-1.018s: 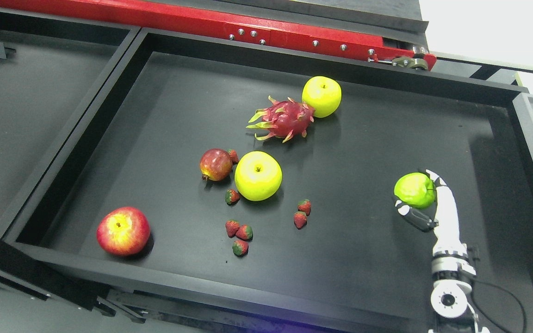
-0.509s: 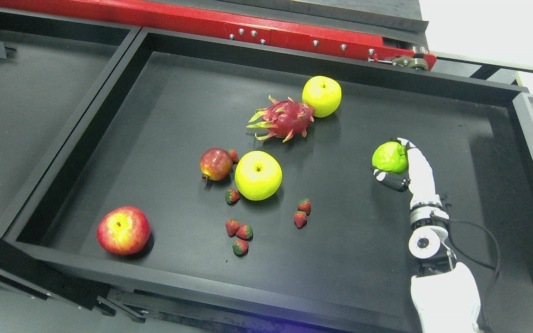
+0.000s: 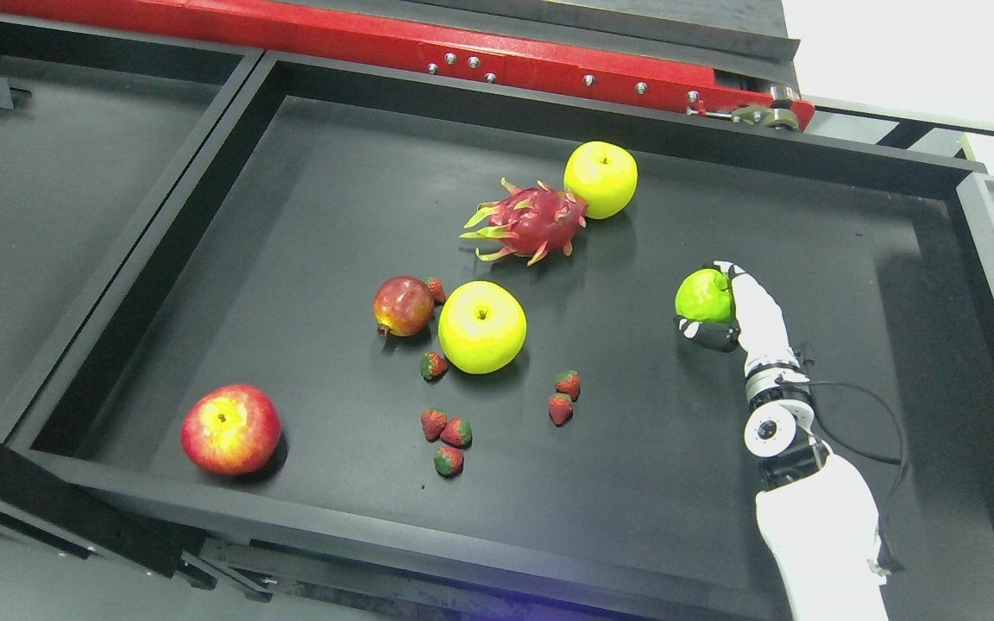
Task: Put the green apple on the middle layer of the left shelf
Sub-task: 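Lower the green apple with the right hand onto the shelf tray, then open the right hand to release the green apple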
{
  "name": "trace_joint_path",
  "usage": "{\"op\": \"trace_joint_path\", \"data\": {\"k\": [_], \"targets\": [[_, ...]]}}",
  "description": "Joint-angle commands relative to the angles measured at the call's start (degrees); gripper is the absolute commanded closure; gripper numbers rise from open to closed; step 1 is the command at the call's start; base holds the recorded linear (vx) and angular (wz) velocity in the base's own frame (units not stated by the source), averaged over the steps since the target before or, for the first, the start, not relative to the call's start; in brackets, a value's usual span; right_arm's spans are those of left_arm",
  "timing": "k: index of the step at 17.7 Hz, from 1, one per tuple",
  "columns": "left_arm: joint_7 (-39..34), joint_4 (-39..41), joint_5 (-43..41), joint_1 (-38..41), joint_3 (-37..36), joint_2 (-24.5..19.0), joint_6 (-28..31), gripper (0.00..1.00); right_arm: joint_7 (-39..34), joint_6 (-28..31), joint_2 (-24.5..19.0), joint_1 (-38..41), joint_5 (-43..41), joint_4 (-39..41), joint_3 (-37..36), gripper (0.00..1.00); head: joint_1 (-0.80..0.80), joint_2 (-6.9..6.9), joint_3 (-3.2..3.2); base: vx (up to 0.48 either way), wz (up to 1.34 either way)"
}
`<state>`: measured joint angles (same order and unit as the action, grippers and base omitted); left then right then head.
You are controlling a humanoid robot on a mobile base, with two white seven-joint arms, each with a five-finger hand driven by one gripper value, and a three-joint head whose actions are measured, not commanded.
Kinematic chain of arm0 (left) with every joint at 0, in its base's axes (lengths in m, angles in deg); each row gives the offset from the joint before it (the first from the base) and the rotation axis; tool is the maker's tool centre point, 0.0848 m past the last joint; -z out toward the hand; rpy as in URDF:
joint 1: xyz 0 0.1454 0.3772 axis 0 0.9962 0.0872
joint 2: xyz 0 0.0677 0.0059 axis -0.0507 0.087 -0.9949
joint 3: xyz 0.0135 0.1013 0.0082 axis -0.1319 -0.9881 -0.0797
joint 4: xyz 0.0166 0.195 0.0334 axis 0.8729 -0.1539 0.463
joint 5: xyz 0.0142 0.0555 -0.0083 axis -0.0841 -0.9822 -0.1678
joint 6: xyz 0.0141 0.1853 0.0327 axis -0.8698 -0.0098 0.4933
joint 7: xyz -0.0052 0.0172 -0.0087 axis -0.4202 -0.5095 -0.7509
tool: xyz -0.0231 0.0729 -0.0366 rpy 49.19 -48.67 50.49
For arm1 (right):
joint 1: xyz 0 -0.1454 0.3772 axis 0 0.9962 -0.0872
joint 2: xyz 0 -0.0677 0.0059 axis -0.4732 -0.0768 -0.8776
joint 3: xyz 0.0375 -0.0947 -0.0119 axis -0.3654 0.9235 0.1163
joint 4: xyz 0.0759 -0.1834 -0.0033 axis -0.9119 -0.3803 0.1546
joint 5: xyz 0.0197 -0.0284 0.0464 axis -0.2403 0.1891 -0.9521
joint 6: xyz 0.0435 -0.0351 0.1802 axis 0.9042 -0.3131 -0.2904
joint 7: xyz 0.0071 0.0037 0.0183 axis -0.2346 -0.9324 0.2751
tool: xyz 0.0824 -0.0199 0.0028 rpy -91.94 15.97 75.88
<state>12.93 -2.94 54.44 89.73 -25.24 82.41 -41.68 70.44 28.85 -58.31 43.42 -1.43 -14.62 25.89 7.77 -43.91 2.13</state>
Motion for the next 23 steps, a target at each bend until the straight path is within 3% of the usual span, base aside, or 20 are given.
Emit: {"op": "trace_joint_path", "data": {"k": [1,2,4,9,14,18,23], "targets": [[-0.03,0.00,0.00,0.00,0.00,-1.00,-0.02,0.00,0.47,0.20,1.08,-0.91,-0.31,-6.89,3.10,0.56,0.00,0.00,0.00,0.000,0.00],[-0.03,0.00,0.00,0.00,0.00,-1.00,-0.02,0.00,0.74,0.11,0.99,-0.82,-0.40,-6.80,2.84,0.38,0.00,0.00,0.00,0.000,0.00],[-0.03,0.00,0.00,0.00,0.00,-1.00,-0.02,0.00,1.79,0.02,0.99,-0.73,-1.62,-6.71,2.05,0.23,0.00,0.00,0.00,0.000,0.00],[-0.03,0.00,0.00,0.00,0.00,-1.00,-0.02,0.00,2.06,0.11,1.08,-0.73,-6.90,-5.40,-0.67,0.01,0.00,0.00,0.00,0.000,0.00],[-0.03,0.00,0.00,0.00,0.00,-1.00,-0.02,0.00,1.79,2.92,1.08,0.23,-9.62,3.11,-3.84,0.00,0.00,0.00,0.00,0.000,0.00],[-0.03,0.00,0.00,0.00,0.00,-1.00,-0.02,0.00,2.06,2.75,0.64,2.25,-20.67,12.16,-6.48,0.01,0.00,0.00,0.00,0.000,0.00],[-0.03,0.00,0.00,0.00,0.00,-1.00,-0.02,0.00,1.80,2.66,0.64,10.85,-30.45,23.50,-9.03,0.00,0.00,0.00,0.00,0.000,0.00]]}}
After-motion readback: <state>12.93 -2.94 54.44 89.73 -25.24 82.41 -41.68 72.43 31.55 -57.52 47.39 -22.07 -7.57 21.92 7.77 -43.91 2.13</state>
